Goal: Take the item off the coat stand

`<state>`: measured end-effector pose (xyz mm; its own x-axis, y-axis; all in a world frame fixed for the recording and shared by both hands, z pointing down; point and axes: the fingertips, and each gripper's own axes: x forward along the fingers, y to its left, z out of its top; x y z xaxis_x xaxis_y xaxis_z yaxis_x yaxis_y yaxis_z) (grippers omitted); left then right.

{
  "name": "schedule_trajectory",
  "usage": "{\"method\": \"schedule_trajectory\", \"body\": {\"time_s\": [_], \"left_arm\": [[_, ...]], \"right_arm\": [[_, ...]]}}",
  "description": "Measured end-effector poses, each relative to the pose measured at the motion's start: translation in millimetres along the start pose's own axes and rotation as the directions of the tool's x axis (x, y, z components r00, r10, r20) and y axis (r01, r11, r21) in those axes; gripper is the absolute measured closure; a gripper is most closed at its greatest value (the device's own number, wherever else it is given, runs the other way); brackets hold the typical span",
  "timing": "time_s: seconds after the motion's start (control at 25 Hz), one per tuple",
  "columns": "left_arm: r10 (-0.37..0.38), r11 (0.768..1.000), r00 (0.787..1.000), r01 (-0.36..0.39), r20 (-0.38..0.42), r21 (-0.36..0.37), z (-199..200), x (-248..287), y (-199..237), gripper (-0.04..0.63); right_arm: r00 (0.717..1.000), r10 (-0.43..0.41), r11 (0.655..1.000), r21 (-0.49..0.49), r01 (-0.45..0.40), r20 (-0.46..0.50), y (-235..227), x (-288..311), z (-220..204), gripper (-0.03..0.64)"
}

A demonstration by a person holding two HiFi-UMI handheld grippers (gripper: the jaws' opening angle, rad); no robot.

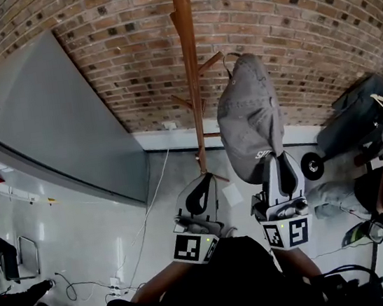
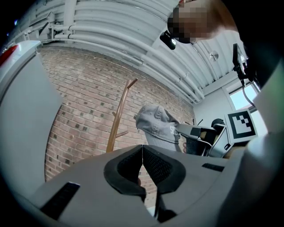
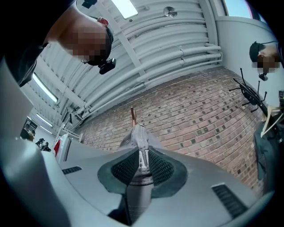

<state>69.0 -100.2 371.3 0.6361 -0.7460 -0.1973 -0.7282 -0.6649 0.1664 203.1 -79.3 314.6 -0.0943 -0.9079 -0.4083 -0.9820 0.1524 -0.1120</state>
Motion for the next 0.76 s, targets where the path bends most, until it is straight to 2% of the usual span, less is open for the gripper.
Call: {"method": "schedule_trajectory", "body": {"time_s": [0.76], "left_arm": [[0.019, 1.000, 1.000, -0.019, 0.008, -0.006, 1.1, -5.6, 2.3, 0.578]], "right_arm": [[1.000, 0.015, 1.000, -0.001, -0.015, -0.017, 5.4, -3.1, -4.9, 0.545]]}}
